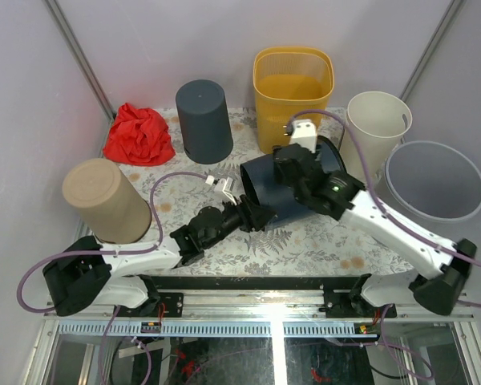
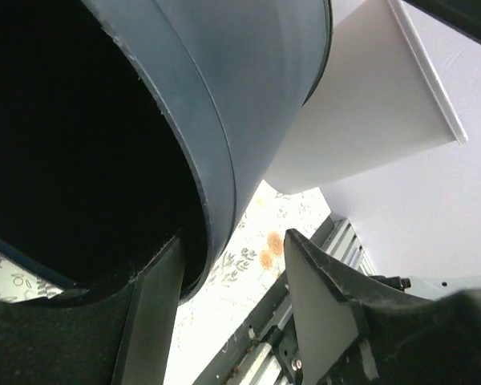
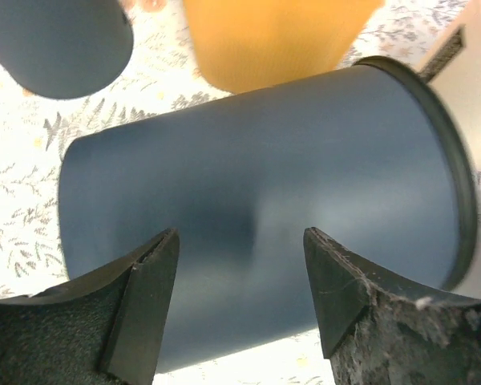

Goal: Turn the large container upside down

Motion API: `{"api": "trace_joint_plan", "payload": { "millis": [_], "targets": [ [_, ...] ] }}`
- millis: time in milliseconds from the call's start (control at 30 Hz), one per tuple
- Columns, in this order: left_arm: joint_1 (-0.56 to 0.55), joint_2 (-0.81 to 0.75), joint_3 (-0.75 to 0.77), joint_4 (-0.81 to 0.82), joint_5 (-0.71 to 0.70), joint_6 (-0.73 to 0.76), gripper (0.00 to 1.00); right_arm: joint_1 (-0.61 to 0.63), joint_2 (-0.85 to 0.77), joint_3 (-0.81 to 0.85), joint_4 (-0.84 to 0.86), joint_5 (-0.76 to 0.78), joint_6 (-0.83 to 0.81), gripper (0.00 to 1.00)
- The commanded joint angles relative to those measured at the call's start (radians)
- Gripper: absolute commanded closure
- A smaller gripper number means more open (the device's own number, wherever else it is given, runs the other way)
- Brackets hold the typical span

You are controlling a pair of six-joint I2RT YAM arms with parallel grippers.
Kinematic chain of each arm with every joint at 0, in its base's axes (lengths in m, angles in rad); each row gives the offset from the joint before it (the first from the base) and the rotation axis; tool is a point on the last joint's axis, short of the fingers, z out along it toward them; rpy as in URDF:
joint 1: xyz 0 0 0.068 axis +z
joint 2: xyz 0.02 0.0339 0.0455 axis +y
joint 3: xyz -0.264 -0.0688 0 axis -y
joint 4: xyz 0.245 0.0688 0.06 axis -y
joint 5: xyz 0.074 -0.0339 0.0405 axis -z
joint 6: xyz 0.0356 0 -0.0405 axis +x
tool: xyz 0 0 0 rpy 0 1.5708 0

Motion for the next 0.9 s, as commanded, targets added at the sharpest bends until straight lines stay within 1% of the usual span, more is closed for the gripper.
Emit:
{"api": "trace_joint_plan", "payload": {
  "millis": [0,133,233,333,500,600,667,767,867],
  "targets": [
    [-0.006,0.031,0.051,0.102,-0.050,0.049,0.50,-0.071,-0.146,-0.080,0.058,0.030,0.026,0.29],
    [-0.007,0.043,0.055,0.102,-0.049,0.051,0.51,-0.143,-0.231,-0.173,0.119,-0.005,0.006,0.25],
    [-0.006,0.033,0.052,0.083,-0.069,0.053,0.52,-0.185,-0.263,-0.213,0.159,-0.028,-0.021,0.22],
    [-0.006,0.018,0.046,0.059,-0.087,0.042,0.53,-0.245,-0.263,-0.244,0.191,-0.053,-0.051,0.20],
    [-0.007,0.007,0.042,0.049,-0.096,0.042,0.53,-0.383,-0.274,-0.317,0.292,-0.169,-0.059,0.20],
    [-0.006,0.005,0.043,0.036,-0.103,0.043,0.53,-0.434,-0.263,-0.331,0.344,-0.232,-0.064,0.19],
    [-0.006,0.004,0.048,0.024,-0.106,0.046,0.53,-0.456,-0.247,-0.329,0.361,-0.234,-0.067,0.19],
    [-0.007,-0.010,0.050,-0.003,-0.114,0.049,0.53,-0.521,-0.225,-0.337,0.387,-0.314,-0.055,0.16],
    [-0.006,-0.033,0.035,-0.016,-0.136,0.054,0.52,-0.601,-0.216,-0.377,0.433,-0.465,-0.017,0.17]
  ]
}}
